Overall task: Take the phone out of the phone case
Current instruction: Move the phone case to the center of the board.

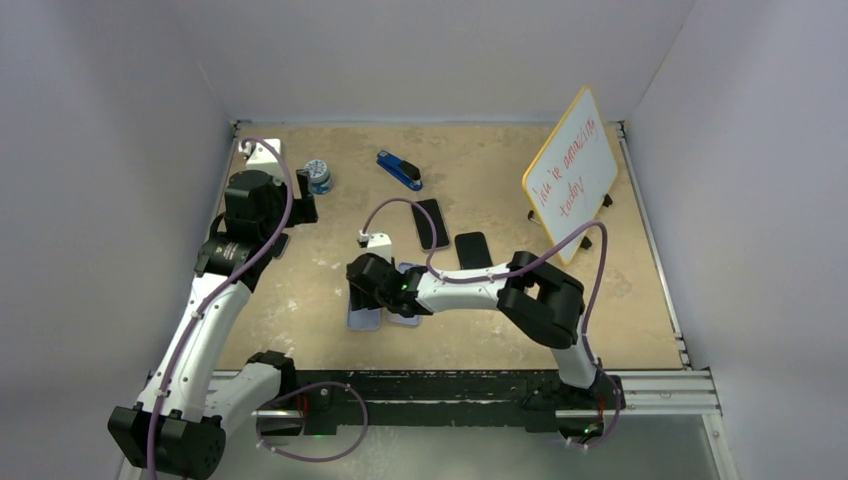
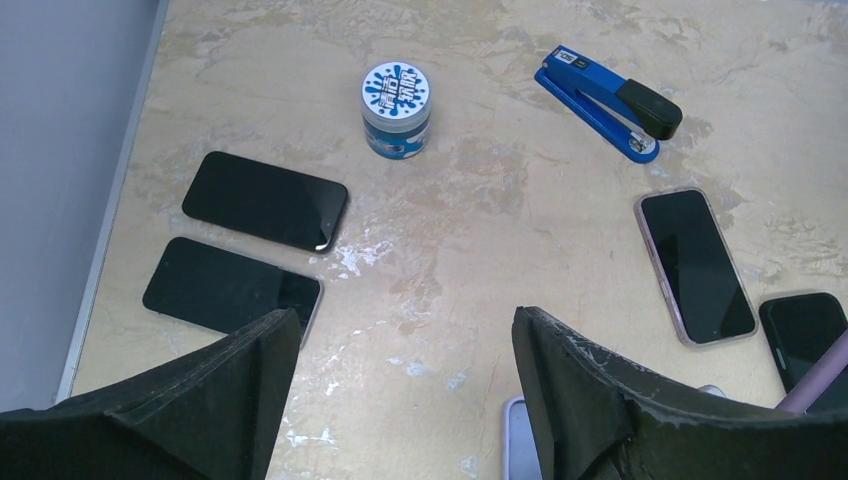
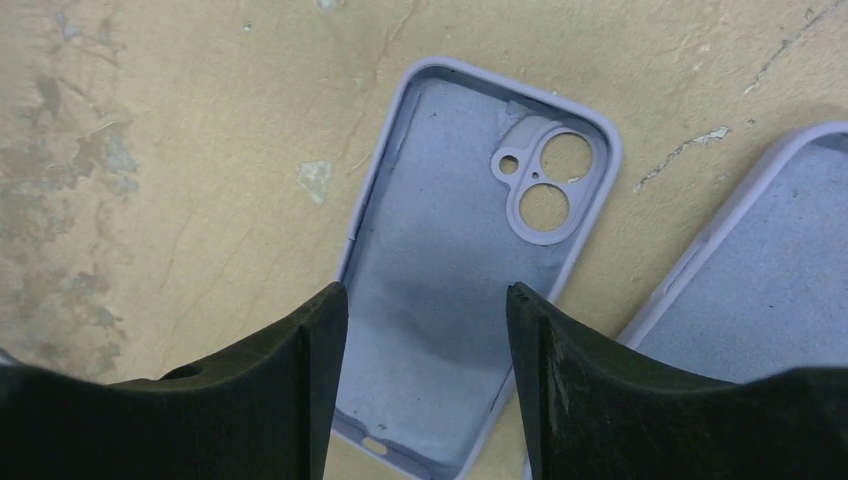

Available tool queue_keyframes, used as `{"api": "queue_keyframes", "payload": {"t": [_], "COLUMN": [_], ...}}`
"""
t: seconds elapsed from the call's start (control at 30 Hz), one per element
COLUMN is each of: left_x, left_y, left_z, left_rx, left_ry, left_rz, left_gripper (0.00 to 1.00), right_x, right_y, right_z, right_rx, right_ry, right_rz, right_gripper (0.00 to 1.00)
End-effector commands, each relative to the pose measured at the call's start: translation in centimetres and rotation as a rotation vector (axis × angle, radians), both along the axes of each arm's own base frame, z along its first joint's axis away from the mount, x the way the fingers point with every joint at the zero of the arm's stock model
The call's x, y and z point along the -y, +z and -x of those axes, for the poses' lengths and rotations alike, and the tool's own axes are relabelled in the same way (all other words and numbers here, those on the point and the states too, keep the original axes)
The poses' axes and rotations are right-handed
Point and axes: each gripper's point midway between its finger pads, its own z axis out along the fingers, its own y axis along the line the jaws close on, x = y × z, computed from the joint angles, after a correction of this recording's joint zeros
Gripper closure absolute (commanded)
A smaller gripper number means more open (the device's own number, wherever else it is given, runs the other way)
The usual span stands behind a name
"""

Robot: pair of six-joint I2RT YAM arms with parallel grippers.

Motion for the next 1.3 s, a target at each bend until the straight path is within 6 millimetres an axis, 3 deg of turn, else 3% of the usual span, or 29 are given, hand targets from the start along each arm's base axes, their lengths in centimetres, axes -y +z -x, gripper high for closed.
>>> {"api": "queue_keyframes", "payload": {"t": [0.0, 0.17, 0.33, 0.53, 0.7, 0.9, 1.03, 1.27], "left_x": [0.5, 0.7, 1.0, 1.2, 1.4, 1.9, 2.1, 2.3], "left_y": [0.6, 0.4, 0.3, 0.2, 0.1, 0.0, -0.2, -0.2], "left_z": [-0.1, -0.1, -0.2, -0.2, -0.3, -0.3, -0.3, -0.3], "left_rx": [0.031, 0.025, 0.019, 0.015, 0.01, 0.007, 0.0, -0.002], "left_ry": [-0.01, -0.021, -0.036, -0.046, -0.057, -0.077, -0.091, -0.1], "left_rz": [0.028, 0.032, 0.037, 0.041, 0.047, 0.059, 0.064, 0.065], "left_gripper": [0.2, 0.2, 0.2, 0.2, 0.2, 0.2, 0.2, 0.2], "right_x": [0.4, 5.4, 8.8, 9.9, 9.3, 10.6, 12.4, 13.9], "right_y": [0.2, -1.6, -1.2, 0.1, 3.6, 7.4, 8.4, 6.4], "right_z": [-0.6, -1.3, -1.7, -1.9, -3.0, -6.8, -10.1, -15.2], "right_rx": [-0.019, -0.027, -0.007, 0.016, 0.083, 0.166, 0.215, 0.176], "right_ry": [0.01, -0.072, -0.086, -0.036, 0.029, 0.05, 0.034, 0.014], "right_rz": [0.017, 0.124, 0.193, 0.24, 0.194, 0.155, 0.141, 0.15], "right_gripper": [0.38, 0.38, 0.37, 0.36, 0.34, 0.23, 0.03, 0.01]}}
